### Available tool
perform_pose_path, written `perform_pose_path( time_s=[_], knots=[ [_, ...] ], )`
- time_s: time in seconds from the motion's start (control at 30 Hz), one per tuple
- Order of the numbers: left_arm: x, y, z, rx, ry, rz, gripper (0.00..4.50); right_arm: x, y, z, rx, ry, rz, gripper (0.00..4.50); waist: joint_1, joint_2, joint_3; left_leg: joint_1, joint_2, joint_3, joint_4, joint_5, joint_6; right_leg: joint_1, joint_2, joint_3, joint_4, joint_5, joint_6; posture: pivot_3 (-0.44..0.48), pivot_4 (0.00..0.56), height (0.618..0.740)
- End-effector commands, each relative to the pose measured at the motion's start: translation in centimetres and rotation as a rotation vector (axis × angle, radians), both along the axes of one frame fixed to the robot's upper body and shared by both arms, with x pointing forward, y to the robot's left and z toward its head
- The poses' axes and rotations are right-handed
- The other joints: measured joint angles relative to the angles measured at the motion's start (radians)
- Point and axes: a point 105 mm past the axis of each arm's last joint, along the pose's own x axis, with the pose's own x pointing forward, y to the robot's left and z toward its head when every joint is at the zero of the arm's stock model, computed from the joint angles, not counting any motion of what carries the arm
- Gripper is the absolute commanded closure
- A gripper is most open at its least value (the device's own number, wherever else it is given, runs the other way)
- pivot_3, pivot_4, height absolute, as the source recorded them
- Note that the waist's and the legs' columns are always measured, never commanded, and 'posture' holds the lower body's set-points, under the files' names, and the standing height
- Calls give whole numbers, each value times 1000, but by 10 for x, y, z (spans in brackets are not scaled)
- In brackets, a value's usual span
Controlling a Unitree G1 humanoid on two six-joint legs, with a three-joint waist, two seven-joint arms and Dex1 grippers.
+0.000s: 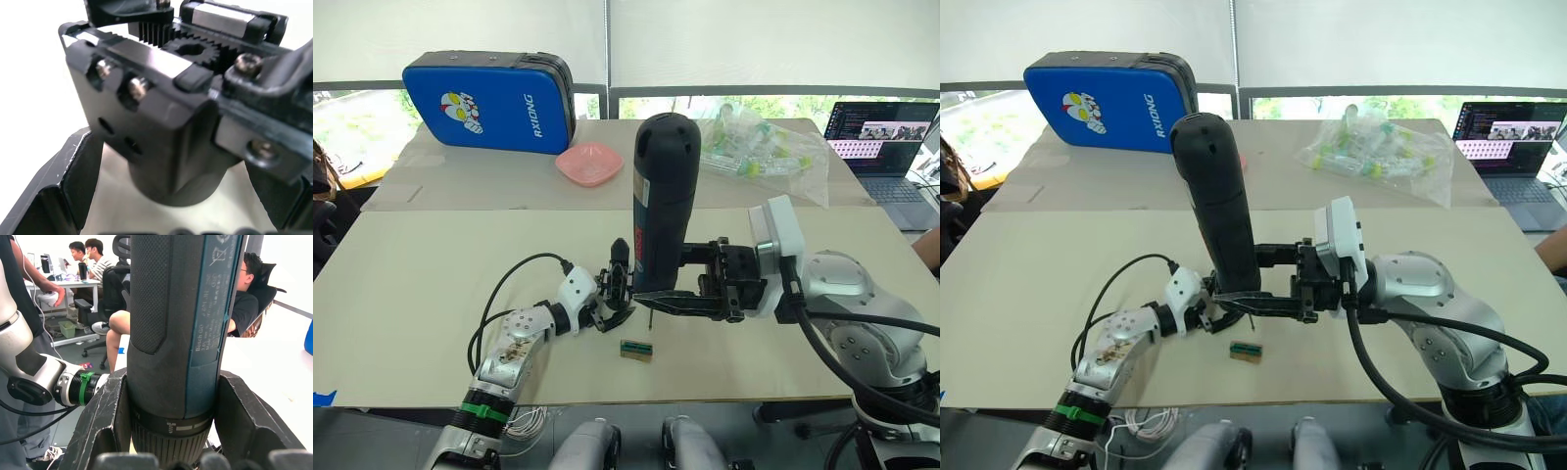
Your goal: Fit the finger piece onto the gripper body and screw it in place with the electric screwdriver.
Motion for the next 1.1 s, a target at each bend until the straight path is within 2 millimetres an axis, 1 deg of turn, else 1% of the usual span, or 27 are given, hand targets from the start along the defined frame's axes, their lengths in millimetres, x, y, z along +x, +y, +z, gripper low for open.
perform_pose_path(
  time_s=[0.03, 0.1, 0.17, 0.2, 0.3, 0.4, 0.5, 0.63, 0.83, 0.97, 1.0, 1.03, 1.07, 1.1],
  knots=[
    [0, 5, -2, 3, 7, 4, 284, -5, -2, 14, 44, -73, 3, 2542, -1, 0, 0, 0, 0, 0, 0, 0, 0, 0, 0, 0, 0, 0, 0, 0, 150, 740],
    [-1, 4, -2, 0, 13, -3, 890, -5, -2, 14, 44, -74, 2, 2542, -1, 0, 0, 0, 0, 0, 0, 0, 0, 0, 0, 0, 0, 0, 0, 0, 150, 740],
    [-3, 4, -3, -2, 20, -14, 1885, -6, -2, 14, 43, -74, 1, 2542, -1, 0, 0, 0, 0, 0, 0, 0, 0, 0, 0, 0, 0, 0, 0, 0, 150, 740],
    [-4, 5, -4, 0, 24, -25, 2192, -6, -2, 14, 42, -73, 0, 2542, -2, 0, 0, 0, 0, 0, 0, 0, 0, 0, 0, 0, 0, 0, 0, 0, 150, 740],
    [-1, 10, 1, -13, 8, -50, 2170, -7, -2, 14, 38, -70, -1, 2542, -3, 0, 0, 0, 0, 0, 0, 0, 0, 0, 0, 0, 0, 0, 0, 0, 150, 740],
    [-4, 10, 5, -15, -8, -160, 2170, -7, -3, 13, 33, -61, 1, 2542, -4, 0, 0, 0, 0, 0, 0, 0, 0, 0, 0, 0, 0, 0, 0, 0, 150, 740],
    [-6, 10, 2, 12, -11, -261, 2170, -8, -3, 12, 27, -52, 9, 2542, -4, 0, 0, 0, 0, 0, 0, 0, 0, -1, 0, 0, 0, 0, 0, 0, 150, 740],
    [1, 11, -2, 52, 0, -321, 2170, -8, -2, 11, 25, -47, 14, 2542, -3, 0, 0, 0, 0, 0, 0, 0, 0, 0, 0, 0, 0, 0, 0, 0, 150, 740],
    [8, 10, -5, 76, -14, -316, 2170, -8, -2, 11, 22, -48, 10, 2542, -2, 0, 0, 1, 0, 0, 0, 0, 0, 1, 0, 0, 0, 0, 0, 0, 150, 740],
    [4, 10, -8, 52, 30, -322, 2170, -8, -2, 11, 22, -47, 7, 2542, -2, 0, 0, 2, 0, 0, 0, 0, 0, 1, 0, 0, 0, 0, 0, 0, 150, 740],
    [3, 10, -9, 53, 38, -323, 1123, -8, -2, 11, 21, -46, 7, 2542, -2, 0, 0, 2, 0, 0, 0, 0, 0, 1, 0, 0, 0, 0, 0, 0, 150, 740],
    [3, 12, -10, 58, 34, -314, 745, -8, -2, 11, 22, -46, 7, 2542, -2, 0, 0, 2, 0, 0, 0, 0, 0, 1, 0, 0, 0, 0, 0, 0, 150, 740],
    [4, 14, -9, 58, 25, -295, 260, -8, -2, 10, 22, -45, 8, 2542, -3, 0, 0, 2, 0, 0, 0, 0, 0, 1, 0, 0, 0, 0, 0, 0, 150, 740],
    [4, 15, -9, 53, 21, -286, 40, -8, -2, 10, 22, -45, 9, 2542, -2, 0, 0, 2, 0, 0, 0, 0, 0, 1, 0, 0, 0, 0, 0, 0, 150, 740]
  ],
)
